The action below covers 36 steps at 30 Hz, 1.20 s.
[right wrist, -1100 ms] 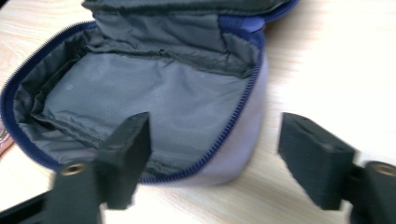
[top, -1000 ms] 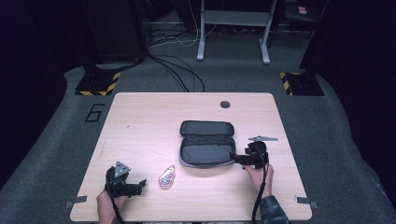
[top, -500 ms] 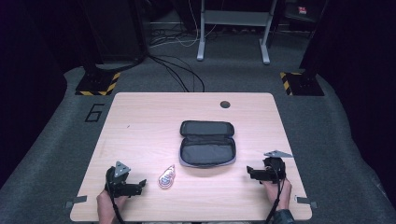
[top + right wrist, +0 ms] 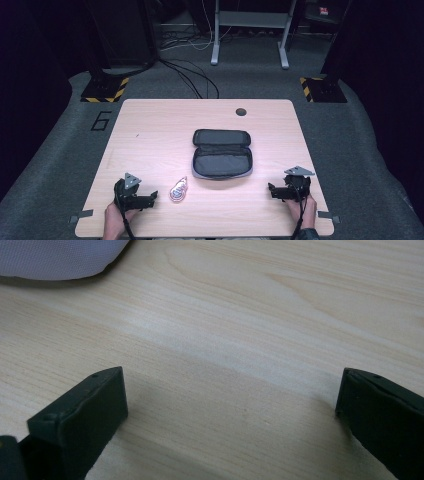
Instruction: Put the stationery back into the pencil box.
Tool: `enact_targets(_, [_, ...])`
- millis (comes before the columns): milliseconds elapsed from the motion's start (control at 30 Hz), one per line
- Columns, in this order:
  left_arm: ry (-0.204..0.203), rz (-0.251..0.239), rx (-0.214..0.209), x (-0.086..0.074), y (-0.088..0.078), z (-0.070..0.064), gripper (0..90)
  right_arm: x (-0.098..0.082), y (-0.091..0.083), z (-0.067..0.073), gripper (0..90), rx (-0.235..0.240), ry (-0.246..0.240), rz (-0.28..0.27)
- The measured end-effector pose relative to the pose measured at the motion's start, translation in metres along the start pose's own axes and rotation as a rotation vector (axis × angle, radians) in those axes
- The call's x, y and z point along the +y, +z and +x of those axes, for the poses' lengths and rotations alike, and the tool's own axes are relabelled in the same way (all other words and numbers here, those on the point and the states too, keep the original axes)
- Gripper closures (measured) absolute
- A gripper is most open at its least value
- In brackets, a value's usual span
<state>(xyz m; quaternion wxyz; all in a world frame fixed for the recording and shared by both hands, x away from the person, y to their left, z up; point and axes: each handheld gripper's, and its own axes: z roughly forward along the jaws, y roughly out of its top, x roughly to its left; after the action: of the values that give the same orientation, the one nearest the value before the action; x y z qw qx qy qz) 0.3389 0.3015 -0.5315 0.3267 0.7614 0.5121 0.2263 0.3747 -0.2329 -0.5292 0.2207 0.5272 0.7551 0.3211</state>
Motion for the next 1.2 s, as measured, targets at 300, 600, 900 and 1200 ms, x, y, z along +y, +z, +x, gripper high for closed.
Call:
enact_targets(300, [-0.006,0.018,0.003,0.001,-0.005,-0.001,2.5,-0.001,-0.001,-0.006,0.0,0.034,-0.042,-0.005])
enact_targets(600, [-0.019,-0.079,-0.049,0.009,-0.031,-0.019,3.6,0.000,0.000,-0.007,0.0,0.047,-0.054,0.001])
enact_targets(900, [0.002,-0.077,-0.133,0.010,-0.029,-0.051,5.3,0.000,0.000,-0.007,0.0,0.048,-0.054,0.000])
enact_targets(1200, [0.042,-0.045,-0.175,0.019,-0.011,-0.072,6.0,-0.001,0.000,-0.007,0.0,0.048,-0.054,0.000])
